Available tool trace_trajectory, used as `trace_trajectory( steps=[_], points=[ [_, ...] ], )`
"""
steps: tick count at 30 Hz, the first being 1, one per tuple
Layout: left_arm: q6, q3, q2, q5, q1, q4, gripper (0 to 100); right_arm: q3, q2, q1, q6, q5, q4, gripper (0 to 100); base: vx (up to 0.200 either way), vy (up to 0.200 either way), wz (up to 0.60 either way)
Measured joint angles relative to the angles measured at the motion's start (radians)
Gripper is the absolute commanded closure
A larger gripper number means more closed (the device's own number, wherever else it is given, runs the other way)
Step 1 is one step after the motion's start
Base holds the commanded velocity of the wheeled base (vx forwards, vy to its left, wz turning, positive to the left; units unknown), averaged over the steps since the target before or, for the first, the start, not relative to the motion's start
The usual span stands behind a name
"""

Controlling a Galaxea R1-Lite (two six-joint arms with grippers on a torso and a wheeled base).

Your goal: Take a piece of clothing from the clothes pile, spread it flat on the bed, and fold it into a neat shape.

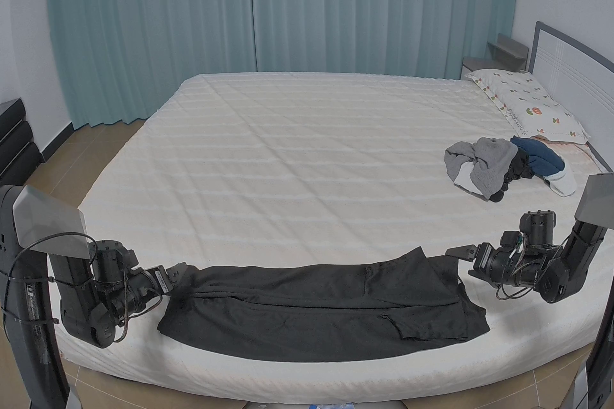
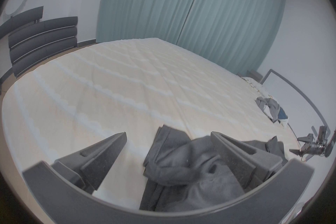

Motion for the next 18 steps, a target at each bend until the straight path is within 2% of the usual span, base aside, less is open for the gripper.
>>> trace_trajectory(
  steps=[5, 13, 18],
  points=[
    [-0.03, -0.079, -0.025, -0.006, 0.002, 0.114, 0, -0.003, 0.007, 0.007, 0.106, 0.0, -0.05, 0, 0.0, 0.0, 0.0],
    [-0.131, -0.292, -0.035, -0.03, 0.002, 0.46, 0, -0.001, 0.046, 0.003, 0.173, 0.0, -0.101, 0, 0.0, 0.0, 0.0],
    [-0.195, -0.404, -0.024, -0.058, 0.004, 0.562, 0, 0.006, 0.076, -0.016, 0.218, 0.003, -0.129, 0, 0.0, 0.0, 0.0]
  ],
)
